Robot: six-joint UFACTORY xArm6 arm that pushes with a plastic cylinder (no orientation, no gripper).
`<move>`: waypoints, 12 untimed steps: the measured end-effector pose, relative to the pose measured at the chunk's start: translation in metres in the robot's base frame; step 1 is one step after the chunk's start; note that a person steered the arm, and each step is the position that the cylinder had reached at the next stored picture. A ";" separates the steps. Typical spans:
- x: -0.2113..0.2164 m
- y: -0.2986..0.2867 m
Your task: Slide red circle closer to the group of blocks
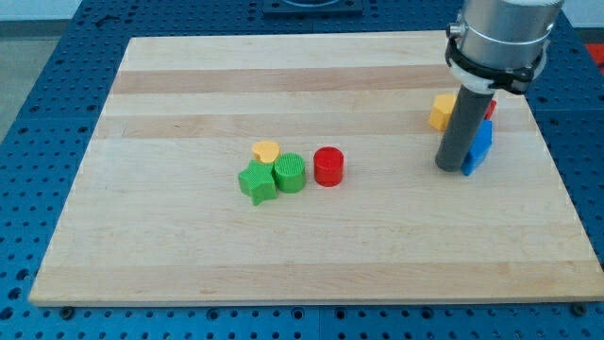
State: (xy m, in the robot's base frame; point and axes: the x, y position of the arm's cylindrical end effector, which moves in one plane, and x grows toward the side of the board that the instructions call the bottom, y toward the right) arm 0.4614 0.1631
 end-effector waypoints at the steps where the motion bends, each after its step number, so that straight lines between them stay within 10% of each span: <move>1: 0.007 -0.052; 9: 0.023 -0.180; 12: 0.004 -0.129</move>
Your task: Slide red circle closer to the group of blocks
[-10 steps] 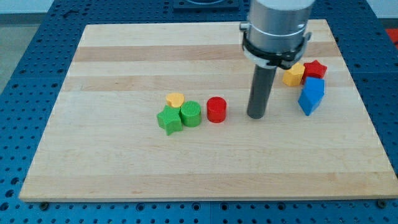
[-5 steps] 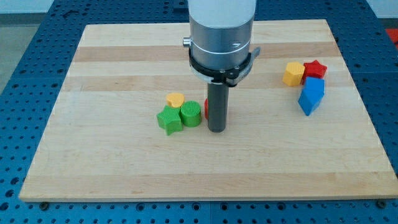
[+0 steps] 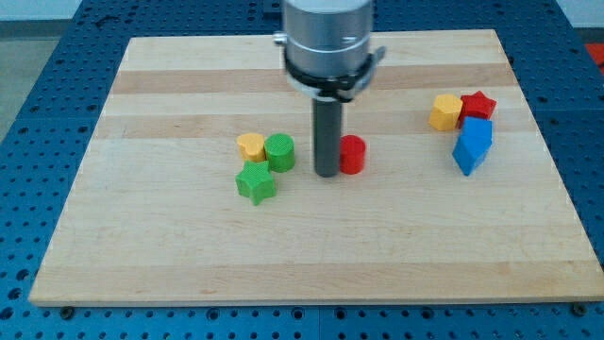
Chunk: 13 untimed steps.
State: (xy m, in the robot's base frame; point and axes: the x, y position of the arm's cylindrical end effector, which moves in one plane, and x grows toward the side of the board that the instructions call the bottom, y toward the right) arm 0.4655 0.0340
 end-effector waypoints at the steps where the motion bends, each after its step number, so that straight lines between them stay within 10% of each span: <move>1: 0.003 0.050; 13: -0.031 0.021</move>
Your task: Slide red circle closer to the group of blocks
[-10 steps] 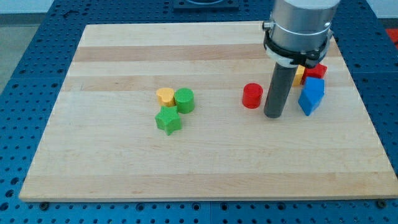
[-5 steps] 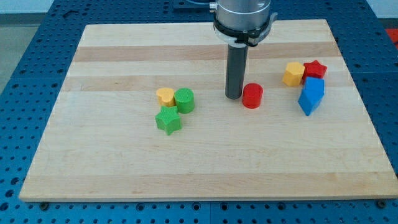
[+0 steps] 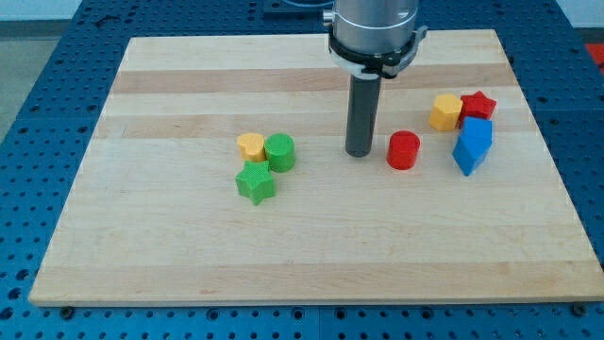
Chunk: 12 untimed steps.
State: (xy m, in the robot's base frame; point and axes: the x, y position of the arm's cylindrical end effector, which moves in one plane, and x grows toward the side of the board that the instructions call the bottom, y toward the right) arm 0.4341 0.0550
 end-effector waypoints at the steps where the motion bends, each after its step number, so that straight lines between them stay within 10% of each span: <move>1: 0.048 0.000; 8: 0.026 0.078; 10: 0.045 0.024; 12: -0.014 0.027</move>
State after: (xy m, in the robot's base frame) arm 0.4196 0.0819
